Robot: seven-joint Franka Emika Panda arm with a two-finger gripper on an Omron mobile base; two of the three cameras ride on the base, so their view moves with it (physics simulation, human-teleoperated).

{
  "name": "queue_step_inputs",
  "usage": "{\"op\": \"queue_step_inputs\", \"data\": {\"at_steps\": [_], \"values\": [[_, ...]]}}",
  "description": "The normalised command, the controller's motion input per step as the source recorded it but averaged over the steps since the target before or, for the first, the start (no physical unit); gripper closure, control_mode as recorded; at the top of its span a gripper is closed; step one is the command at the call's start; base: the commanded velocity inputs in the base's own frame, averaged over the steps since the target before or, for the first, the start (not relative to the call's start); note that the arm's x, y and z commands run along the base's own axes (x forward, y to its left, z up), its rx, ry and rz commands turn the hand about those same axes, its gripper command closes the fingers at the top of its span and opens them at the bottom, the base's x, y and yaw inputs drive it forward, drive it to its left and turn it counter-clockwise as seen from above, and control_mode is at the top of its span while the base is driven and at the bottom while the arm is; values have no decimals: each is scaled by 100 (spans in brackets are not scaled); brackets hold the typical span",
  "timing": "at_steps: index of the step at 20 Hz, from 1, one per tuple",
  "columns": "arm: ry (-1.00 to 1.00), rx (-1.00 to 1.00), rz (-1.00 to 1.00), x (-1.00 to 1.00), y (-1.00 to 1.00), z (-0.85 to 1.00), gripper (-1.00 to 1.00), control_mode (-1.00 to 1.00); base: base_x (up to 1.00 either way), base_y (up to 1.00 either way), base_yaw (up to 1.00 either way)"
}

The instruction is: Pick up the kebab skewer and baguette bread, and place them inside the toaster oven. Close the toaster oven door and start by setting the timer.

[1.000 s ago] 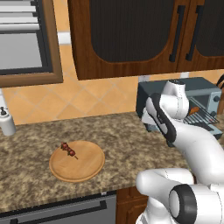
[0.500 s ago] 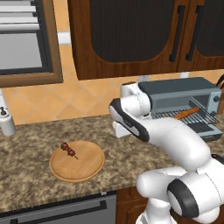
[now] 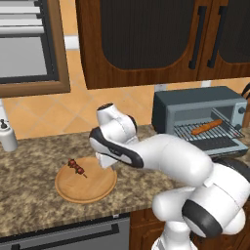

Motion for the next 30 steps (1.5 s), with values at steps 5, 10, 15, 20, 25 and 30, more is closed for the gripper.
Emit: {"op": "queue_step_inputs", "data": {"at_steps": [5, 10, 15, 20, 25, 30], "values": [[0, 9, 0, 37, 53, 0, -100, -100, 0, 0, 0], [0, 21, 0, 23, 23, -11, -100, -100, 0, 0, 0], [-1, 7, 0, 12, 62, -37, -100, -100, 0, 0, 0], [-2, 0, 0, 32, 78, -18, -100, -100, 0, 0, 0], [-4, 0, 0, 56, 26, -5, -100, -100, 0, 0, 0], [-7, 0, 0, 41, 28, -36, -100, -100, 0, 0, 0]]}}
